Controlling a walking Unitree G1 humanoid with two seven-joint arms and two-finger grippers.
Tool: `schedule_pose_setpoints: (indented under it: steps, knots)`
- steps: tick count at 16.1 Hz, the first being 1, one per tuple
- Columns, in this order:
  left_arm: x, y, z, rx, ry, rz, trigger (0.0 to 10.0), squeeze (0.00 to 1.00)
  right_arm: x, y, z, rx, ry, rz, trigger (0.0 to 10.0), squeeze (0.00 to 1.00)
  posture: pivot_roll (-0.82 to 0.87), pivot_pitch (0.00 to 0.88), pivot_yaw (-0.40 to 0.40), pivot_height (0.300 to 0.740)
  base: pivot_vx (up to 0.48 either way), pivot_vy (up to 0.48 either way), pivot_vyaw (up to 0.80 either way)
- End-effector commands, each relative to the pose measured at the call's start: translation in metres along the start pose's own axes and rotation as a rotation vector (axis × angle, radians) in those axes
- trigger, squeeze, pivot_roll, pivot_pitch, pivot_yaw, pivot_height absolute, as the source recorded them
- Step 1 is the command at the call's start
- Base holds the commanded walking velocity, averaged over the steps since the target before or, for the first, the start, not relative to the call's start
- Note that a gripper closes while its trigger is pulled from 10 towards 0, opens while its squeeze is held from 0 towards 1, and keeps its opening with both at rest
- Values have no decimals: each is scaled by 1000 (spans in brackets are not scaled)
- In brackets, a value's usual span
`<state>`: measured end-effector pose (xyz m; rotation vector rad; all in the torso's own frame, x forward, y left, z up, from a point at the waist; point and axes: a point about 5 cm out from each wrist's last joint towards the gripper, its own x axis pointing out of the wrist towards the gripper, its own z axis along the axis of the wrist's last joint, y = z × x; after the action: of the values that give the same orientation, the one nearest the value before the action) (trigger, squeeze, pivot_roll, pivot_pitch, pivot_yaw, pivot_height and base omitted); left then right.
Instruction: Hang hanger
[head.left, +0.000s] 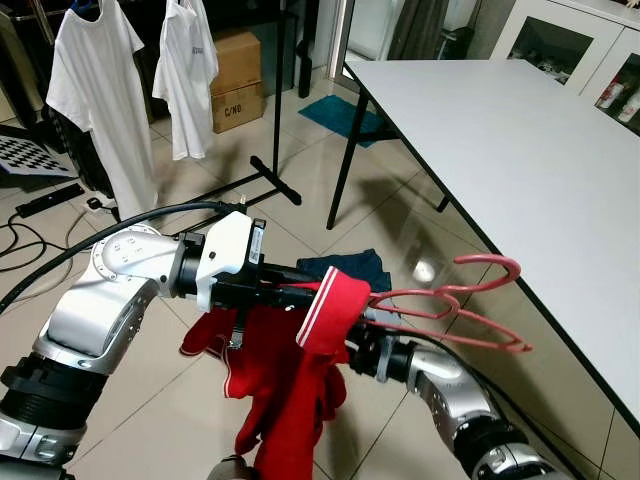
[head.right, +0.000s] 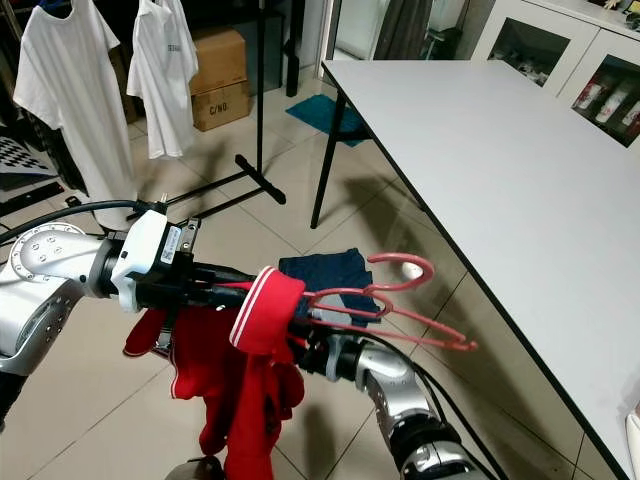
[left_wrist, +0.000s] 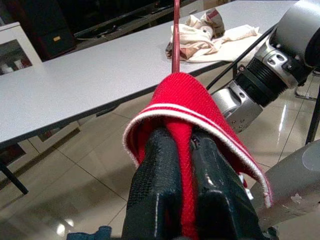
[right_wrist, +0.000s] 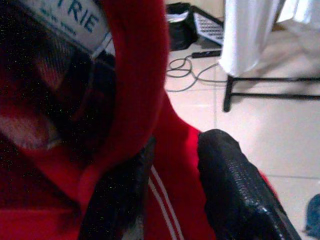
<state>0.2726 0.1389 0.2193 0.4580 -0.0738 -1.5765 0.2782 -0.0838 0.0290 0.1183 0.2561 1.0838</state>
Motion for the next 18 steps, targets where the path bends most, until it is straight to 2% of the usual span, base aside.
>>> schedule_pose_setpoints:
  steps: [1, 2, 3, 7, 11, 14, 18]
  knots:
    - [5, 0, 9, 47, -10, -15, 8549, 0, -2, 2, -3, 22, 7, 26, 5451, 0, 178, 100, -73, 740, 0, 0, 0]
    - [6, 1, 9, 47, -12, -12, 9608, 0, -3, 3, -2, 38, -23, 35, 0, 0, 177, 101, -74, 740, 0, 0, 0]
    - [6, 1, 8, 48, -12, -9, 10000, 0, -3, 2, -1, 43, -33, 35, 0, 0, 175, 101, -75, 740, 0, 0, 0]
    - [7, 4, 6, 47, -10, 12, 10000, 0, -16, -11, 5, 145, -115, -9, 0, 0, 168, 98, -81, 740, 0, 0, 0]
    - [2, 5, 2, 24, -18, 58, 10000, 0, -50, -40, 7, 263, -198, -211, 0, 0, 168, 97, -83, 740, 0, 0, 0]
    - [-3, 6, -2, 10, -11, 89, 10000, 0, -75, -58, 15, 290, -269, -327, 0, 0, 167, 97, -80, 740, 0, 0, 0]
    - [-9, 8, -8, -11, -9, 149, 10000, 0, -96, -75, 27, 268, -329, -463, 0, 0, 163, 95, -71, 740, 0, 0, 0]
